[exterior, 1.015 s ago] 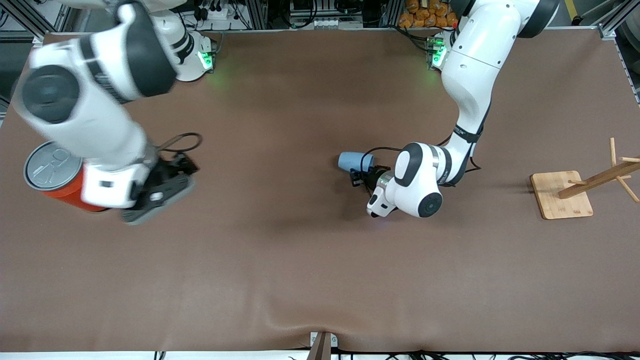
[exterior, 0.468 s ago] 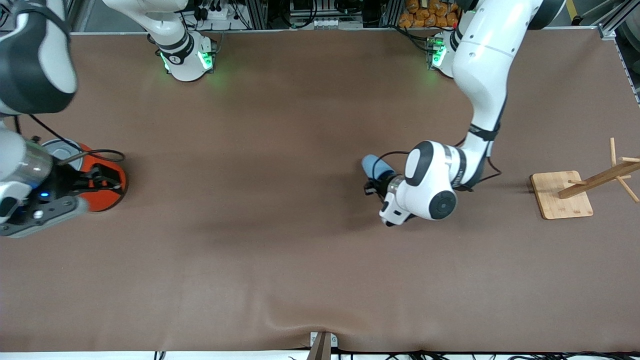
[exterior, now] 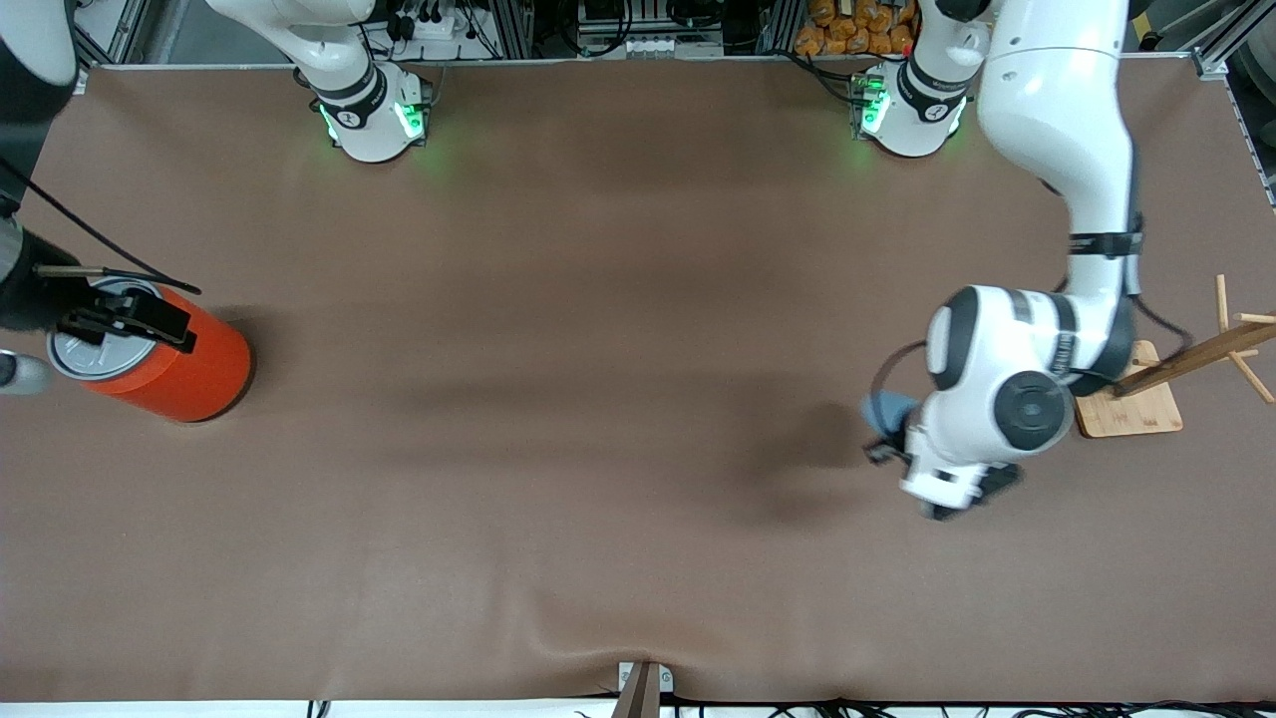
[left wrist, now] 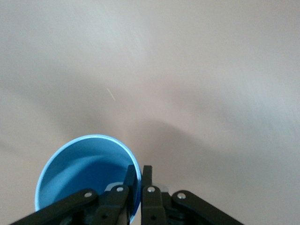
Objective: Flip cup
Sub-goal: 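Lower the upright cup onto the table with the left gripper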
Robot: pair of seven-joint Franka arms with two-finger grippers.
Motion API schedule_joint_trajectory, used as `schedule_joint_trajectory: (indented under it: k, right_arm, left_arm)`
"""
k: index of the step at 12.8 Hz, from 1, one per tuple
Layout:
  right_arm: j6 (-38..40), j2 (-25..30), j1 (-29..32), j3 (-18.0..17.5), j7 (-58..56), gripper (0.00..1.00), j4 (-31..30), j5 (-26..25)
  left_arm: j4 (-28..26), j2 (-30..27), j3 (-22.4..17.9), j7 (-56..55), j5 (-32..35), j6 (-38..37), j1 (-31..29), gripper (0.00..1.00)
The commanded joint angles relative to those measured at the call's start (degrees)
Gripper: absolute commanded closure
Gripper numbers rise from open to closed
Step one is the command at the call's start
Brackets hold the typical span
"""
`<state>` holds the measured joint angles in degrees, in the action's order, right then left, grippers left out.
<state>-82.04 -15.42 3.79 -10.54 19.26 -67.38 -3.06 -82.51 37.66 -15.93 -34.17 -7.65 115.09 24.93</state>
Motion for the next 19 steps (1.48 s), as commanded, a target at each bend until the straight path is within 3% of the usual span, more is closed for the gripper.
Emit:
schedule_joint_trajectory:
  k: [1,4,7,8,10,16,17,18,19]
  right_arm:
    - [-1.37,6.88,0.96,0.07,6.06,0.0,-9.15,1.99]
    - [-3.38,12.76,0.78,2.79,3.68,0.0,-16.0,5.06]
    - [-11.02,21.64,0.43,5.96,-1.39,0.0,-30.05,6.04]
    - [-11.47,22.79,0.0,8.05,-2.2,0.0,-31.92,6.13]
    - [-10.95,24.03,-0.45,8.6,-3.34,0.0,-32.64,6.13]
    - [-10.43,19.99,-0.71,10.09,-8.8,0.0,-26.49,5.86]
    - [-7.81,19.99,-0.71,11.23,-8.88,0.0,-25.97,7.7]
    - [-5.53,19.82,-0.62,12.72,-9.15,0.0,-23.44,13.11]
    - [-5.33,18.68,-0.97,13.26,-9.5,0.0,-22.11,14.3]
  left_arm:
    - [-1.07,3.46,-0.42,-2.47,4.83,7.5,-0.14,1.0]
    - [-3.44,4.7,-0.42,-7.82,7.99,14.17,0.56,1.0]
    - [-4.23,4.7,-0.33,-11.44,12.91,14.72,2.05,1.0]
    - [-4.24,4.53,-0.42,-13.1,14.4,14.72,2.23,1.0]
    - [-4.15,3.91,-0.42,-19.15,19.58,14.72,2.93,1.0]
    - [-4.32,4.79,-0.33,-34.7,27.57,19.89,2.67,1.0]
    - [-4.41,4.88,-0.24,-38.04,30.13,20.17,2.67,1.0]
    - [-4.41,4.79,-0.16,-39.03,30.93,20.17,2.67,1.0]
    - [-4.41,4.7,-0.07,-39.13,30.59,20.17,2.58,0.67]
